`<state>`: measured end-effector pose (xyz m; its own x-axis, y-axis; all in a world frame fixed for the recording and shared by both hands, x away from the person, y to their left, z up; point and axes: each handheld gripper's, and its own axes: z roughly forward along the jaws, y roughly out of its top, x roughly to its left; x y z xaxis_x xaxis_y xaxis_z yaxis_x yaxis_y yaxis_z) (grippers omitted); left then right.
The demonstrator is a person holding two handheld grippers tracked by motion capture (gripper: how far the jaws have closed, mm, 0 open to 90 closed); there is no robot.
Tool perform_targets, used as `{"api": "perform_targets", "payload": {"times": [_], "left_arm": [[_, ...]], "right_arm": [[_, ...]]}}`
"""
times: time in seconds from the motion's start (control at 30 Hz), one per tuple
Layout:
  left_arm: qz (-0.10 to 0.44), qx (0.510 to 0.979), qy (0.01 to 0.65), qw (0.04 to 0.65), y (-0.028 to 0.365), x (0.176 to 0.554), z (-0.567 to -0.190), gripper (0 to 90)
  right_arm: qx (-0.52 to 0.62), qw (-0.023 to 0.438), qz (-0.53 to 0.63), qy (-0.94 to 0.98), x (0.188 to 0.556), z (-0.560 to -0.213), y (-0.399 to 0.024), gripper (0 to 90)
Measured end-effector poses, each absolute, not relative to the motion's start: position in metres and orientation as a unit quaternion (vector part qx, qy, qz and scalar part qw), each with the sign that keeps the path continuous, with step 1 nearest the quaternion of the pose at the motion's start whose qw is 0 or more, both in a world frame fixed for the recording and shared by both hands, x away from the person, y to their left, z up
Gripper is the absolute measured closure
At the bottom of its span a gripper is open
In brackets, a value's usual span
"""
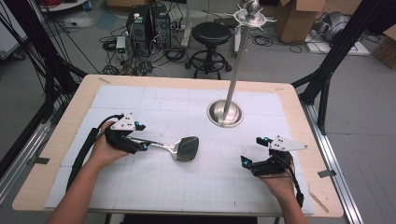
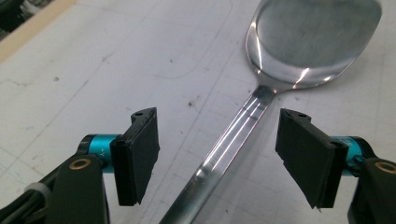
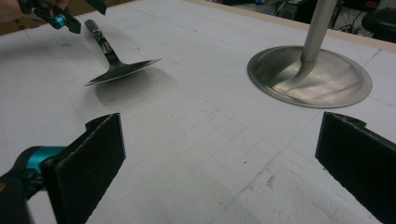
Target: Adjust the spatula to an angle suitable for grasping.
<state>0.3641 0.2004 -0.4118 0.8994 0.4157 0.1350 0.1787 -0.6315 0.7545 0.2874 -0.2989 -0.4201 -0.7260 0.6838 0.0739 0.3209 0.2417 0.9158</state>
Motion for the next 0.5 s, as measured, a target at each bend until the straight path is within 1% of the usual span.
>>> {"api": "perform_targets", "payload": {"times": [0.17, 0.3, 0.33, 0.37, 0.4, 0.47, 0.5], "left_arm": [[0.147, 0.901, 0.175, 0.368, 0.197, 0.369, -0.421, 27.8], [0.132, 0.906, 0.187, 0.355, 0.199, 0.374, -0.428, 28.5], [0.126, 0.908, 0.190, 0.351, 0.199, 0.376, -0.430, 29.8], [0.123, 0.912, 0.189, 0.343, 0.200, 0.377, -0.431, 34.0], [0.113, 0.915, 0.191, 0.338, 0.200, 0.378, -0.433, 34.0], [0.093, 0.916, 0.189, 0.341, 0.200, 0.380, -0.436, 43.9], [0.090, 0.918, 0.186, 0.338, 0.201, 0.381, -0.436, 44.3]], "right_arm": [[0.330, 0.175, 0.521, 0.768, 0.285, -0.420, -0.302, 0.7], [0.329, 0.178, 0.520, 0.768, 0.284, -0.421, -0.303, 0.6], [0.330, 0.178, 0.519, 0.768, 0.283, -0.421, -0.304, 0.6], [0.330, 0.177, 0.519, 0.768, 0.283, -0.421, -0.304, 0.6], [0.330, 0.177, 0.519, 0.768, 0.283, -0.421, -0.304, 0.6], [0.330, 0.177, 0.518, 0.769, 0.283, -0.421, -0.304, 0.7], [0.330, 0.177, 0.518, 0.769, 0.283, -0.421, -0.304, 0.7]]}}
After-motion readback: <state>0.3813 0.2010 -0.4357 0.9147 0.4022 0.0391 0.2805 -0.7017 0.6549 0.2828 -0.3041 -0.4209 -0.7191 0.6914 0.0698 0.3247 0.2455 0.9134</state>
